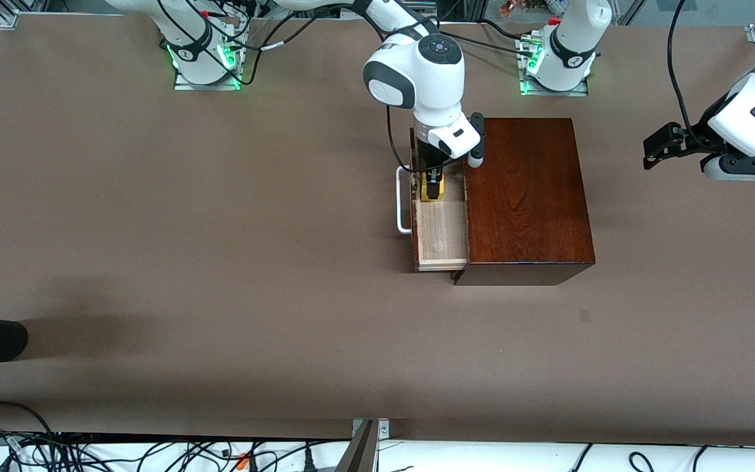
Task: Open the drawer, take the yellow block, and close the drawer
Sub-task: 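Close the right gripper on the yellow cube and lift it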
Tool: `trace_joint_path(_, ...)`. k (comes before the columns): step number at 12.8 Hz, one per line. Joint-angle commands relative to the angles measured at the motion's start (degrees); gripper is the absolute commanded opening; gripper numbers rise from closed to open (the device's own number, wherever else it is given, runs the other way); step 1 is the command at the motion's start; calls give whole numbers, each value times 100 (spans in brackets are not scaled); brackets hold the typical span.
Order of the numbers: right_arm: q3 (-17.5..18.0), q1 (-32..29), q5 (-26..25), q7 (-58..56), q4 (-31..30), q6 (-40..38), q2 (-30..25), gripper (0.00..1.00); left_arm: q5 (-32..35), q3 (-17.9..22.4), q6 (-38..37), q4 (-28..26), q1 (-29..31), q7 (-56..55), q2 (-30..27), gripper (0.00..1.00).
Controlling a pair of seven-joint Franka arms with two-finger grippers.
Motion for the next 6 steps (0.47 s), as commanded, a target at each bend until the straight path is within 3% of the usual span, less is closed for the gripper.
trace_joint_path(1,-49,38,-76,-60,80,-79,27,43,-129,6,-110,114,-8,-3,29,100)
trace_joint_path(2,-49,38,-67,-42,80,-79,18,22,-129,15,-110,114,-8,-3,29,100)
trace_joint_path(3,-49,29,-58,-42,80,-88,9,12,-129,6,-110,114,-8,-3,29,100)
trace_joint_path(6,-58,29,3,45,219,-481,-113,3,-129,6,-119,114,-8,-3,29,100)
